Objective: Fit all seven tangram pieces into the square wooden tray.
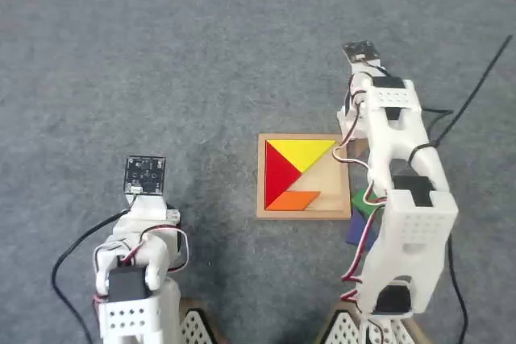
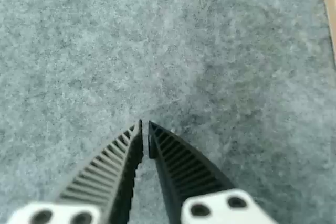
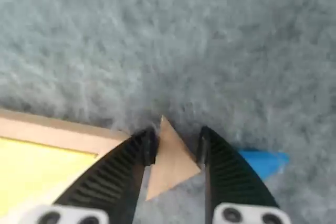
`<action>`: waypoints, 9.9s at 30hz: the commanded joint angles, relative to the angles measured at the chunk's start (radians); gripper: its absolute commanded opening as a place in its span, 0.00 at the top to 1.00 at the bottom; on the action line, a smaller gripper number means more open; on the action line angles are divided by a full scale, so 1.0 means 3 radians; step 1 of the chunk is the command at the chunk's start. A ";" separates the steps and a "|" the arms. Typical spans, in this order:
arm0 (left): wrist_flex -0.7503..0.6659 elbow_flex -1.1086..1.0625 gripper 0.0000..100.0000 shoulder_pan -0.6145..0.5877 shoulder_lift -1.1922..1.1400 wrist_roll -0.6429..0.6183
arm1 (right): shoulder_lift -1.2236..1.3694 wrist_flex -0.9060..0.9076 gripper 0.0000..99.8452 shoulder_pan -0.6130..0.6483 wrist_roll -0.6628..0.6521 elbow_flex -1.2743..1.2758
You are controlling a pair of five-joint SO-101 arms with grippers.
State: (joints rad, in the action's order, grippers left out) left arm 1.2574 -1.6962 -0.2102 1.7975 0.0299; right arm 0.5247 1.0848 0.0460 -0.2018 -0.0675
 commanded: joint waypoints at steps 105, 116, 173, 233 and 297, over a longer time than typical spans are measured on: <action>0.0010 0.0043 0.98 -0.0005 0.0061 -0.0056 | -0.2851 -0.0898 0.93 0.1532 -0.1473 0.2665; 0.0010 0.0043 0.98 -0.0005 0.0061 -0.0056 | -0.2851 -0.0846 0.93 0.1557 -0.2419 0.2665; 0.0010 0.0043 0.98 -0.0005 0.0061 -0.0056 | -0.2780 -0.1516 0.99 0.0396 -0.0148 0.3084; 0.0010 0.0043 0.98 -0.0005 0.0061 -0.0056 | -0.2197 -0.0289 0.78 0.0079 -0.1110 0.2516; 0.0010 0.0043 0.98 -0.0005 0.0061 -0.0056 | -0.2053 0.0120 0.99 -0.0054 -0.1141 0.1938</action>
State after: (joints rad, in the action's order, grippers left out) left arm 1.2574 -1.6962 -0.2102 1.7975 0.0299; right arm -0.0261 1.1354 0.0399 -0.5577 0.5232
